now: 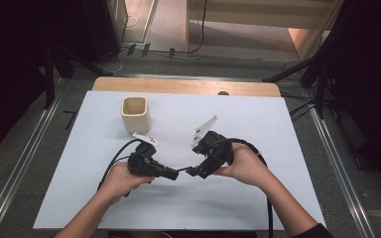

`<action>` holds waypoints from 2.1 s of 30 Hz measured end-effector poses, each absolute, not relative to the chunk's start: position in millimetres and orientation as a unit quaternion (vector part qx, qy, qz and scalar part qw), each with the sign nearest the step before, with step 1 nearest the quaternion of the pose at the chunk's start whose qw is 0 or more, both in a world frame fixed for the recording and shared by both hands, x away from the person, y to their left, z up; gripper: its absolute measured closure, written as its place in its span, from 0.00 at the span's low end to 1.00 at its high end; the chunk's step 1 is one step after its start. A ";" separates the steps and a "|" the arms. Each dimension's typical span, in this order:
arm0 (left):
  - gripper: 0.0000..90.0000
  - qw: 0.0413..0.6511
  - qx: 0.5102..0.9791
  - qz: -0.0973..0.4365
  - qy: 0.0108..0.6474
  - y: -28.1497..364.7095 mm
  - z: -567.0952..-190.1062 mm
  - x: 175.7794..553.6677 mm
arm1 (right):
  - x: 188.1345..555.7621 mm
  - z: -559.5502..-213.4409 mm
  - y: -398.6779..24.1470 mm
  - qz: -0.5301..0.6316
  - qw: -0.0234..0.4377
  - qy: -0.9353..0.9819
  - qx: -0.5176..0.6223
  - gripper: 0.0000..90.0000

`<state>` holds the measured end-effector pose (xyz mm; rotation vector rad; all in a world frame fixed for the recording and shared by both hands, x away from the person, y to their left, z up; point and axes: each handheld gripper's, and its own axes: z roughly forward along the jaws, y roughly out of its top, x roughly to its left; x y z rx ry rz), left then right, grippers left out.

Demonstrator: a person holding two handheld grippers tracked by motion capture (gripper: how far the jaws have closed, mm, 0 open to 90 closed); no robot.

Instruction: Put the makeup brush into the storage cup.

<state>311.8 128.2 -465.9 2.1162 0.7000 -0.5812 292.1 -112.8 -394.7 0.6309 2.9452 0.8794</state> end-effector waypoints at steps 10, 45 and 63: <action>0.94 0.435 0.814 -0.216 0.319 138.3 -470.3 307.3 | 278.8 -392.4 -130.1 0.343 0.001 0.897 0.279 0.30; 0.94 0.527 0.751 -0.148 0.369 129.1 -484.1 276.2 | 245.9 -430.2 -160.4 0.460 0.028 0.810 0.362 0.39; 0.94 0.578 0.704 -0.150 0.383 131.1 -491.6 271.9 | 241.9 -445.3 -155.4 0.505 0.008 0.767 0.396 0.38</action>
